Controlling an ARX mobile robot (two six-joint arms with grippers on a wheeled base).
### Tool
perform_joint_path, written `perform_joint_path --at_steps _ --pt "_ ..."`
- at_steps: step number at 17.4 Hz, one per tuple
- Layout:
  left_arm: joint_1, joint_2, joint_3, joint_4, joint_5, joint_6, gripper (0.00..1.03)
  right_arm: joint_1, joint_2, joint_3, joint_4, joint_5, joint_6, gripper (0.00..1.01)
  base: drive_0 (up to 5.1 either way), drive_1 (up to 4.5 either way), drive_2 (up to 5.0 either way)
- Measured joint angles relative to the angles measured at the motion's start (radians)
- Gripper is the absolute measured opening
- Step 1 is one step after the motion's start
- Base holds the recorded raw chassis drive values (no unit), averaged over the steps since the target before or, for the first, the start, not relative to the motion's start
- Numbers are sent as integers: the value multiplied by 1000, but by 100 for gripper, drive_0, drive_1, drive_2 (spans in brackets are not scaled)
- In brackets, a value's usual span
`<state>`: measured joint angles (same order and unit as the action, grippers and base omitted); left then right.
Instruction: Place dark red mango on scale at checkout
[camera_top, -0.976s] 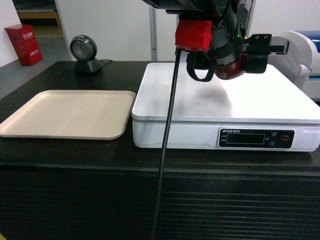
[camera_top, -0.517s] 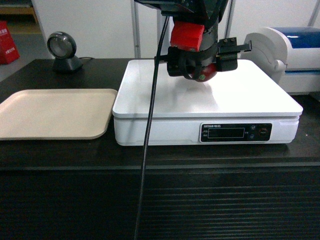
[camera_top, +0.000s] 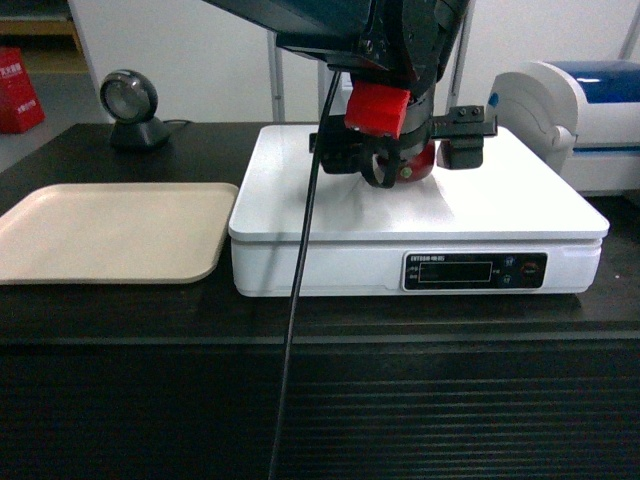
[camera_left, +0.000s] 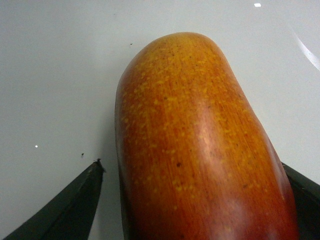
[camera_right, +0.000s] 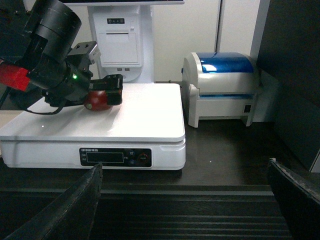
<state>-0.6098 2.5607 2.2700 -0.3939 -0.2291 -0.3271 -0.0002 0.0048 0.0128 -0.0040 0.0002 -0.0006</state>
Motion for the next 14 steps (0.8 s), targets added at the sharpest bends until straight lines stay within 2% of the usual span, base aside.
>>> perform_joint_path --at_steps 1,2,4,6,7,9,10,13,14 --pt "0 -9 -13 9 0 12 100 0 0 0 0 0 0 98 0 0 0" --pt "0 -24 -30 27 -5 20 97 0 0 0 0 0 0 98 0 0 0" --pt "2 -66 -70 80 -16 43 98 0 0 0 0 0 0 98 0 0 0" --pt "2 -139 -127 157 -22 96 98 0 0 0 0 0 0 98 0 0 0" --pt "2 -226 -210 280 -13 167 98 0 0 0 0 0 0 98 0 0 0" --pt "5 -342 -372 510 101 268 98 0 0 0 0 0 0 98 0 0 0" --pt "13 -421 -496 662 203 297 98 0 0 0 0 0 0 98 0 0 0" --pt "29 -543 -681 863 340 336 98 0 0 0 0 0 0 98 0 0 0" --pt "45 -628 -783 951 402 362 98 0 0 0 0 0 0 98 0 0 0"
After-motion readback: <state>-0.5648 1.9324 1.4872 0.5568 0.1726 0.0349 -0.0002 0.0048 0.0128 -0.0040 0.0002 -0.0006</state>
